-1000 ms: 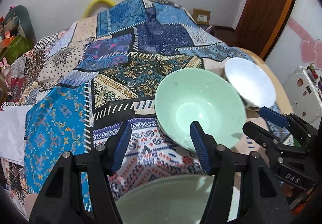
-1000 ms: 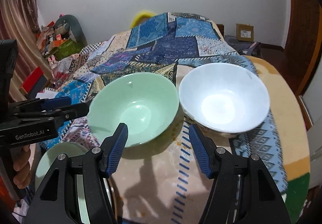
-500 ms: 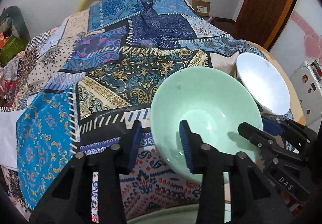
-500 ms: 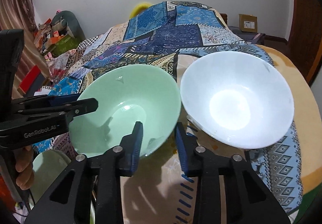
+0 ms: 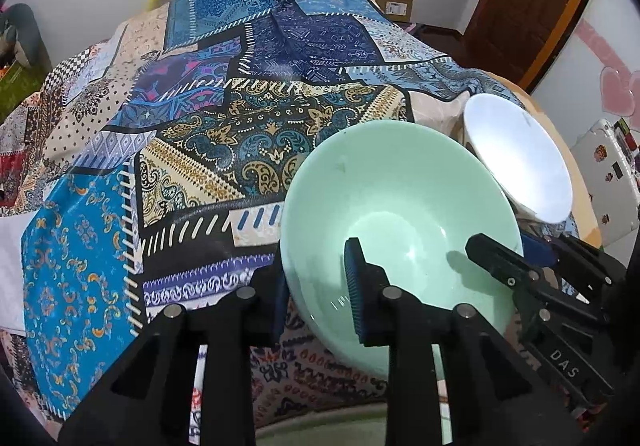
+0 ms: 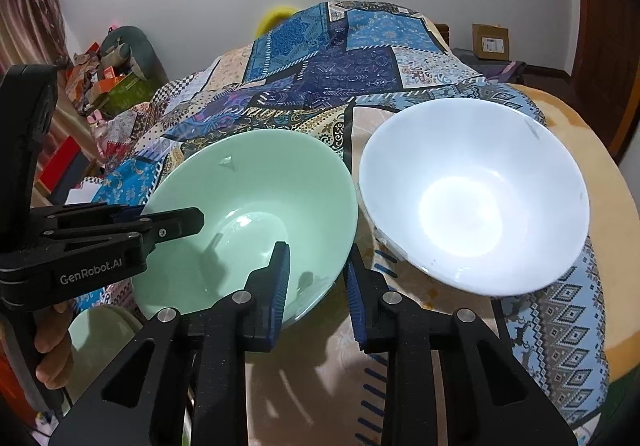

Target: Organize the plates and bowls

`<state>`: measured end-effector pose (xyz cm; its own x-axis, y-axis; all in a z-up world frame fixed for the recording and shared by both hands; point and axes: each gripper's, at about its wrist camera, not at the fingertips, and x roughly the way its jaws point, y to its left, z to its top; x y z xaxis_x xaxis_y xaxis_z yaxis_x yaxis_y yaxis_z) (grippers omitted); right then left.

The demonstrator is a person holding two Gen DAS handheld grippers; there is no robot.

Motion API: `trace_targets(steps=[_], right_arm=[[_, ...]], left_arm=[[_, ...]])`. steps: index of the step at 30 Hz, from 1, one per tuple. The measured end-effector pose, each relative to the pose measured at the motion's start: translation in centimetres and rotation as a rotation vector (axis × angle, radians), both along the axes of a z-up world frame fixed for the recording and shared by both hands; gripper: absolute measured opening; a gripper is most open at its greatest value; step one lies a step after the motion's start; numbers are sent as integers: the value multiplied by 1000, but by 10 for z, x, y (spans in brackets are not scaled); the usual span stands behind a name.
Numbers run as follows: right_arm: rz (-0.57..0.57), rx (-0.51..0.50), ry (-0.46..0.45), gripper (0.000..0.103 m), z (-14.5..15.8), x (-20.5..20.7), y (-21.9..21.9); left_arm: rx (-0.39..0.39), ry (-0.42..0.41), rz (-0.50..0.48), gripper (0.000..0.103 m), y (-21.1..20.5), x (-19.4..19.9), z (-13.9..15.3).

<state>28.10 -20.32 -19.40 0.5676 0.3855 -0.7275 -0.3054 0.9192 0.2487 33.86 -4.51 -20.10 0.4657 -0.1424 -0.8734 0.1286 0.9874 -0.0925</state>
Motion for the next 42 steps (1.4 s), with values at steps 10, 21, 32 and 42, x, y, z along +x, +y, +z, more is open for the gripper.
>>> trace_targets(steps=[10,21,32,42], right_arm=[[-8,11,-54,25,31,-21,-2],[7,29,-125,25,66,-55,7],[42,48,-164,25,84,-85,28],[93,69,-189,25,90,-116,55]], left_arm=[[-16,-60,-2,25,-1,-37,38],[-23,-130,9,26,9,-89,85],[-9,-168,46,26,32,-139,108],[-18,-186,101,26,64,-184,119]])
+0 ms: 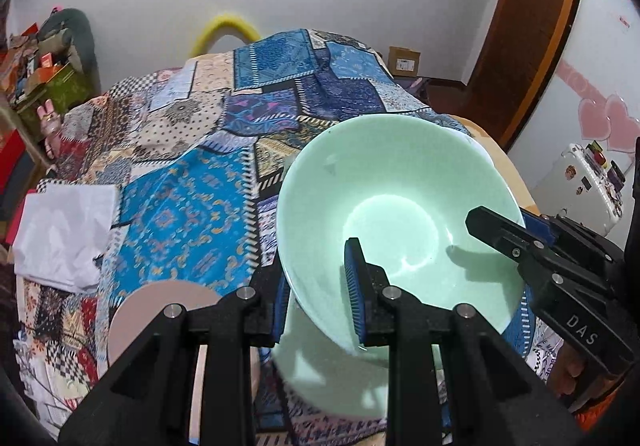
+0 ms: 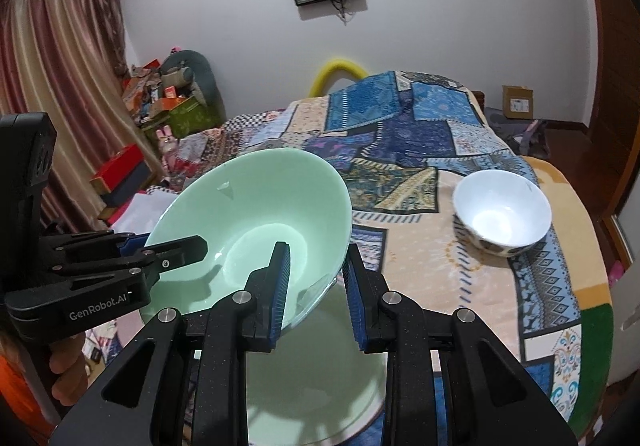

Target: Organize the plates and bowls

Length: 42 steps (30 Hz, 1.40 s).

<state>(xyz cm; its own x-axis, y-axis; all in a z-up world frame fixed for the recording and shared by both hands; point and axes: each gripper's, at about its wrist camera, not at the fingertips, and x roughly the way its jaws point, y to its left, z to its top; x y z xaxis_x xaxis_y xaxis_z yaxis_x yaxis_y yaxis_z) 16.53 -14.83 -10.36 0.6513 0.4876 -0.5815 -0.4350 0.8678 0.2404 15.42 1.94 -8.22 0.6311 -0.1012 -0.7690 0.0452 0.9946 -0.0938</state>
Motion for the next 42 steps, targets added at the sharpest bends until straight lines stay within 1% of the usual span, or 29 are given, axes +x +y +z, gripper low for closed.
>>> trace_targets(steps=[8,21,31,42], right_arm=[[56,-3,-2,25,-1,-18,30],[156,-19,26,25,-12,-32,88],[227,-60,82,25,-34,-37,131],[252,-105,160,25,-62,-33,157]], left_arm=[[-11,-7,54,25,31,-31,1],[-25,13,148,25,92,-64,-13],[-51,62,210,25,138,-74,-42],[-86,132,232,25,162,-70,-80]])
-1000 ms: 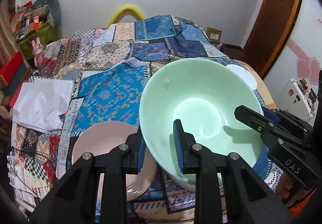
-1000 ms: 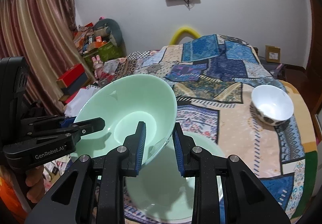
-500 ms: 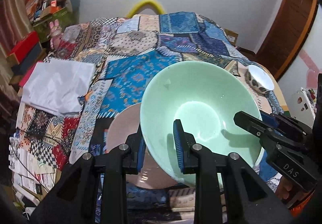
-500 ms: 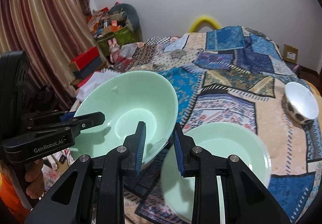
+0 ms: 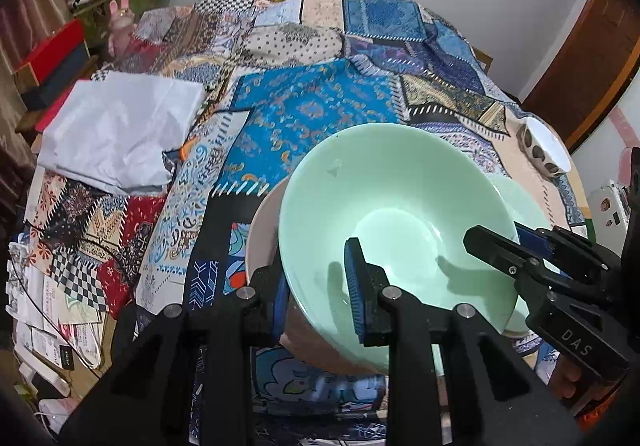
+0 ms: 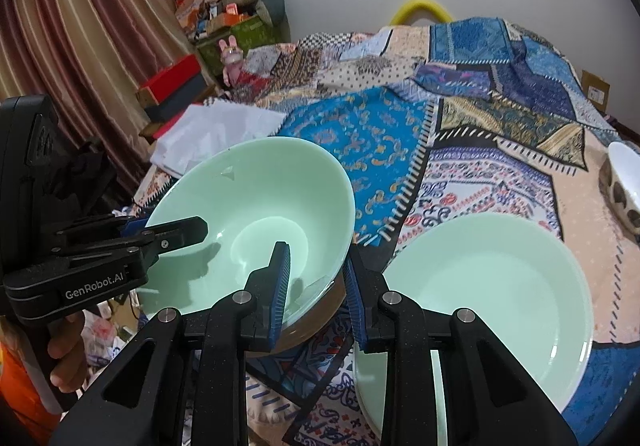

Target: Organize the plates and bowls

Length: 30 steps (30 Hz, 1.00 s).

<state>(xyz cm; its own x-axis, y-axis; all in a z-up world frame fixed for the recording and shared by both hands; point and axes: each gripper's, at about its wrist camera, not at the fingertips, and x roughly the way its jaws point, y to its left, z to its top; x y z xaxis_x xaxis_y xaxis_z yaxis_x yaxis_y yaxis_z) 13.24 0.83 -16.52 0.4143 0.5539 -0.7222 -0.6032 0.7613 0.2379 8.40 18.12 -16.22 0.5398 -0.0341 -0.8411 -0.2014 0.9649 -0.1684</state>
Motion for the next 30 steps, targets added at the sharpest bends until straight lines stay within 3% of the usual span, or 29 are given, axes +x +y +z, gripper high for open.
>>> trace_targets(steps=[14,30], right_arm=[[28,-39,64,25,-21,1,13],[45,-33,84,25,-22,4,11]], left_arm=[[-31,44,20,25,14,3,-27],[-36,59,18,26,13,3,-26]])
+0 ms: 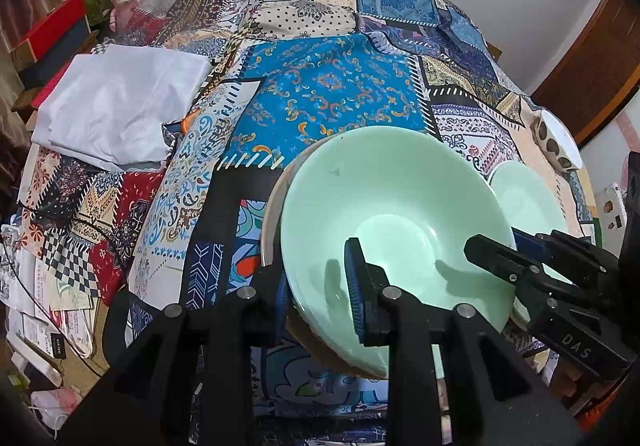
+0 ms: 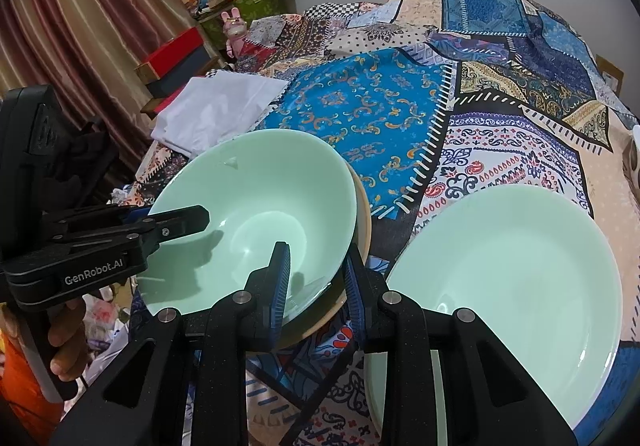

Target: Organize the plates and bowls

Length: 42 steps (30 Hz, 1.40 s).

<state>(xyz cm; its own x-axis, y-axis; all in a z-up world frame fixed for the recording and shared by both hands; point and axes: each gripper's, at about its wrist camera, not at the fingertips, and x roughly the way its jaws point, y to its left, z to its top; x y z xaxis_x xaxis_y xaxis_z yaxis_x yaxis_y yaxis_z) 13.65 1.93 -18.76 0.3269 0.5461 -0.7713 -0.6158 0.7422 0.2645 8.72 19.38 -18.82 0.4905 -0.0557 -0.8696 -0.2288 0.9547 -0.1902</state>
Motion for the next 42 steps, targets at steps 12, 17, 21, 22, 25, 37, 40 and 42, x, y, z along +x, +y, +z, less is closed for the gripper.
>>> trace_targets(steps=[12,17,21,22,25,37,40,42], right_arm=[[-23,21,-78,25,19,-3,-19],[-45,28,-91,30,27,-4,-33],[-68,24,-111,45,35,-5,-51],[-78,25,-121,47,38,-6,-59],[-105,24,-146,61,45,-7,-77],[-296,29,-191,86,63,6,-172],[-361,22,-194,88,66,11,-198],[-394,15,-191,88,68,16,-212]], left_arm=[[82,-68,12,26,-5,-8,38],[89,-92,-5,26,-20,-10,49],[97,-114,-36,26,-41,-6,58],[97,-119,-43,26,-46,-5,60],[96,-140,-77,26,-66,0,69],[106,-205,-247,32,-167,39,97],[102,-208,-287,32,-191,50,98],[101,-210,-312,32,-207,59,98]])
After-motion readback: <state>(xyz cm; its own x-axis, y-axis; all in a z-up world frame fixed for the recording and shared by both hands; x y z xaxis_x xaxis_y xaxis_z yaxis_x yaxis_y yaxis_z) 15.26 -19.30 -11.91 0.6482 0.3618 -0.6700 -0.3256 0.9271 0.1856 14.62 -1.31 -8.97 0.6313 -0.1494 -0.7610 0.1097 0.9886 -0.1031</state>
